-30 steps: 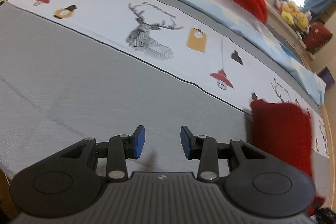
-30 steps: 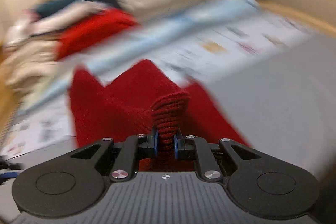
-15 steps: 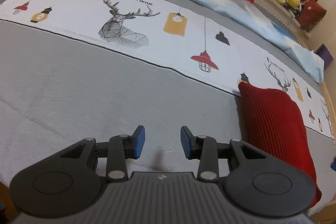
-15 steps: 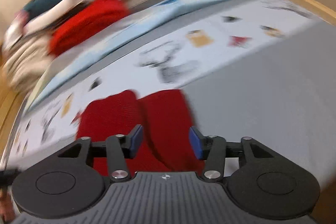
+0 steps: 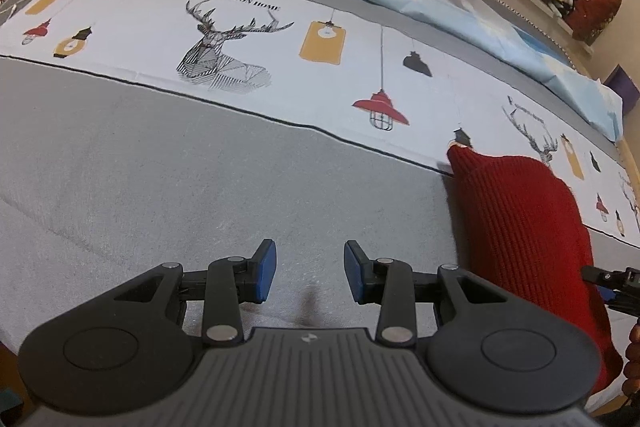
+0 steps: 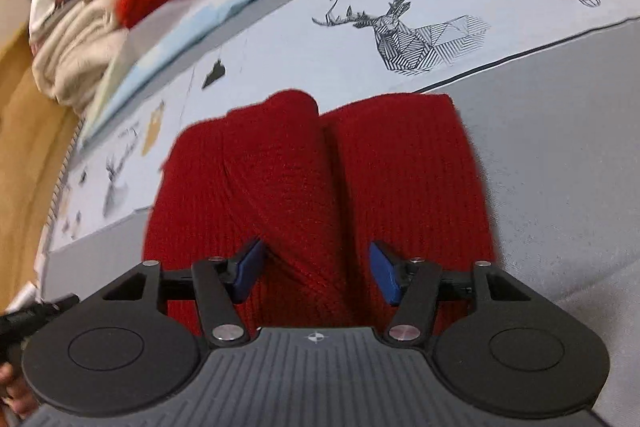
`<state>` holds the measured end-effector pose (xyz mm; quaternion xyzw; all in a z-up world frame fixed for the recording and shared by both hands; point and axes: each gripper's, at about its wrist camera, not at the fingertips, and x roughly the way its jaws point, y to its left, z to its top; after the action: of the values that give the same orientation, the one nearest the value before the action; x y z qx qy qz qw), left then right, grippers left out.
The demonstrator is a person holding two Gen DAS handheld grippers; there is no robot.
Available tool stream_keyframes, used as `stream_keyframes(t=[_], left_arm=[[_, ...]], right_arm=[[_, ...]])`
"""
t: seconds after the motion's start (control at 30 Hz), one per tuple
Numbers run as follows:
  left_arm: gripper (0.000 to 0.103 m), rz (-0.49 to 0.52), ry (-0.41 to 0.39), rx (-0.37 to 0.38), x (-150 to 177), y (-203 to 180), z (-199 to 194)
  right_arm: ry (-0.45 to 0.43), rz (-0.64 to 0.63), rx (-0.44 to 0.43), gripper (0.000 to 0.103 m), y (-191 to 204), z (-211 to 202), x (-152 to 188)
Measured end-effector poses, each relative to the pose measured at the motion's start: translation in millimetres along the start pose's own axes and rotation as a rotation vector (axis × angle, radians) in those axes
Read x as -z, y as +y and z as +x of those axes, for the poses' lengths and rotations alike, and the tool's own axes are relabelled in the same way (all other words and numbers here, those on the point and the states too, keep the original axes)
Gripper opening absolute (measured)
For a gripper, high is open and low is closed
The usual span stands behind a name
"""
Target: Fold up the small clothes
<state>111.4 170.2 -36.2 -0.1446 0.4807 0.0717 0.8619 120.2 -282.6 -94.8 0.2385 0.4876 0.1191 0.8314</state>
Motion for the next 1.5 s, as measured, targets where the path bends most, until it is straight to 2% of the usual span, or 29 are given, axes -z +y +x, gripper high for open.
stream_keyframes(t=[0.03,0.1,0.17,0.23,0.33,0.37,0.43,0.5,0.57,0.6,0.67,0.73,0.8,0.9,1.0,1.1,1.17,1.33,1.43,1.5], left_arm=[[0.041,0.005,-0.003,0.002,0,-3,-1],[0.041,0.015,-0.008,0.007,0,-9,-5],[0.041,0.027,-0.013,0.018,0,-17,-8],[0.041,0.04,-0.013,0.03,1,-26,-10],[0.041,0.074,-0.016,0.063,5,-45,-13],[0.041,0.094,-0.014,0.082,7,-54,-14],[0.041,0.136,0.002,0.128,12,-73,-14],[0.044,0.188,0.03,0.2,20,-95,-12],[0.047,0.237,0.065,0.264,30,-117,-8],[0.047,0.269,0.083,0.294,36,-130,-6],[0.048,0.323,0.111,0.341,48,-151,-3],[0.048,0.35,0.138,0.385,57,-166,1],[0.048,0.364,0.187,0.419,67,-177,9],[0.048,0.454,0.286,0.338,93,-189,34],[0.047,0.506,0.311,0.278,103,-194,44],[0.047,0.489,0.312,0.284,101,-193,42],[0.047,0.465,0.305,0.301,97,-189,38],[0.047,0.447,0.303,0.387,89,-181,23],[0.048,0.532,0.374,0.336,102,-188,35],[0.05,0.576,0.383,0.301,110,-192,43]], right_arm=[[0.004,0.002,-0.012,0.052,0,1,0],[0.026,0.012,-0.058,0.031,-3,3,0],[-0.001,-0.033,-0.063,0.02,0,-3,2],[-0.064,-0.039,-0.122,0.017,-1,-18,-1],[-0.249,-0.029,-0.24,0.016,-8,-64,-1],[-0.305,-0.046,-0.242,0.016,-10,-79,3],[-0.349,-0.059,-0.189,0.016,-18,-94,8],[-0.309,-0.022,-0.088,0.016,-34,-93,10],[-0.205,-0.013,0.054,0.016,-46,-76,13],[-0.157,0.003,0.096,0.016,-52,-67,15],[-0.131,-0.026,0.116,0.017,-50,-59,16],[-0.147,-0.107,0.142,0.017,-38,-57,15],[-0.148,-0.128,0.158,0.017,-33,-57,14],[-0.152,-0.118,0.16,0.018,-32,-57,12],[-0.157,-0.128,0.131,0.019,-31,-59,12],[-0.168,-0.184,0.104,0.027,-21,-64,15],[-0.162,-0.213,0.098,0.028,-18,-68,18],[-0.068,-0.229,0.03,0.031,-30,-76,27],[0.026,-0.299,0.078,0.032,-35,-66,40],[0.053,-0.3,0.078,0.031,-38,-64,43]])
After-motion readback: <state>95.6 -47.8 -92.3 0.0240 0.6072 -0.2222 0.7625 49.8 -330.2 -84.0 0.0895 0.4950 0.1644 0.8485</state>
